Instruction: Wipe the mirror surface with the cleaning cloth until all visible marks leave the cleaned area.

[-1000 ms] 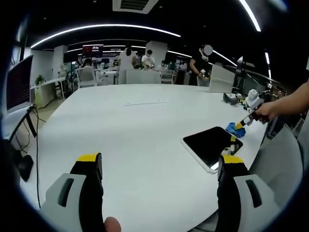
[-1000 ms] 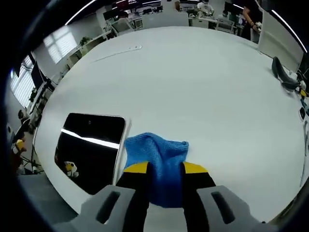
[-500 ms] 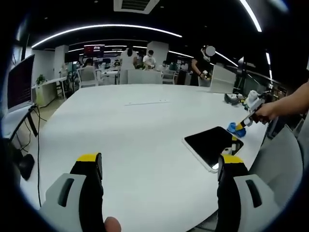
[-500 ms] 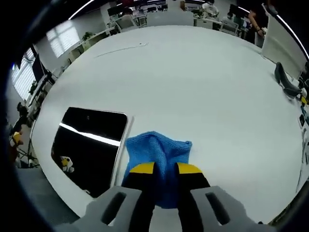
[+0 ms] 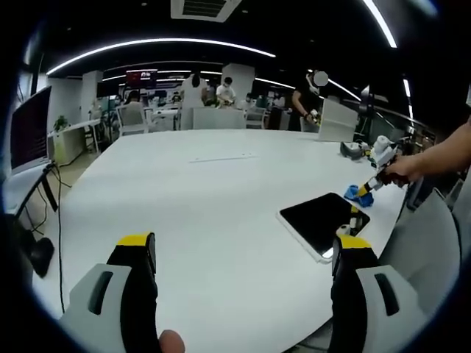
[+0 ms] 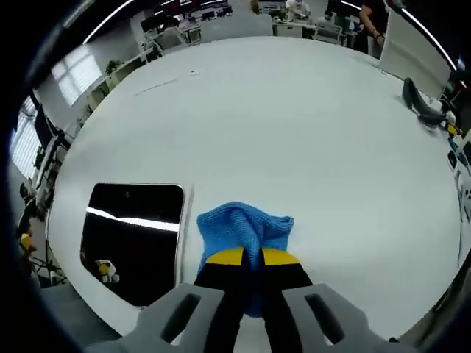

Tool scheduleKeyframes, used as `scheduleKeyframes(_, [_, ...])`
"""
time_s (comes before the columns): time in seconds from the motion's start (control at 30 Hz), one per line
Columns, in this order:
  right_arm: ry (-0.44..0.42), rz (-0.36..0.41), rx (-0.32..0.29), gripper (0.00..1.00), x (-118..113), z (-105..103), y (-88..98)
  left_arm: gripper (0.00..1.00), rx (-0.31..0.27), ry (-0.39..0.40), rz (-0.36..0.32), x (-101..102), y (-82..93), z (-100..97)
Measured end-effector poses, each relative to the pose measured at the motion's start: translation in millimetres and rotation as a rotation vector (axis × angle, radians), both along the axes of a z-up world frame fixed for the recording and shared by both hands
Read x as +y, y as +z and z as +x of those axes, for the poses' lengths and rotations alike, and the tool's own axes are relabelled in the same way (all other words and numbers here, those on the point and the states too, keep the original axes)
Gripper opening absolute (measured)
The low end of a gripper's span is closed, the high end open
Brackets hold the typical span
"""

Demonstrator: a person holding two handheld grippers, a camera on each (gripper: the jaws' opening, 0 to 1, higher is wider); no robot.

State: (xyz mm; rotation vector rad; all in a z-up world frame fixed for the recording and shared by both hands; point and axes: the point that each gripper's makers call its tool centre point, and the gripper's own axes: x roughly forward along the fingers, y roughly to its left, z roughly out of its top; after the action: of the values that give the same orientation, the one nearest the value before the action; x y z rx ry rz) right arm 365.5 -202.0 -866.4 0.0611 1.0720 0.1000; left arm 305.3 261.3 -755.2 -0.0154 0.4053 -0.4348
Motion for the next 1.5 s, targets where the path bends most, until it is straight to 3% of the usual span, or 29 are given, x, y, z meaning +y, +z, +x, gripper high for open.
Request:
scheduleKeyframes(0.2, [-0.069, 0.093, 0.033, 0.01, 10, 5, 13.0, 0.99, -0.005, 0.003, -0.001, -1, 3.7, -4.9])
scheduleKeyframes(0.27, [-0.074, 0.096, 0.014, 0.01, 11, 10, 18.8, 0.99, -0.008, -0.004, 0.008, -1, 4.2, -4.6])
scheduleKeyframes(0.63, [-0.04, 0.159, 0.011, 0.01, 43, 24, 39.5, 0.99, -0.018, -0.004, 0.008, 4, 8.1, -7.2])
scheduleKeyframes(1.1, [0.016, 0.119, 0.083, 0.0, 76, 34, 22.4, 0.99, -0.016, 0.012, 0.007, 13, 8.7, -9.3])
scheduleKeyframes(1.5, [0.018, 0.104, 0.133, 0.0, 89, 35, 3.7, 0.99, -0.007, -0.002, 0.01, 8, 5.0, -7.8])
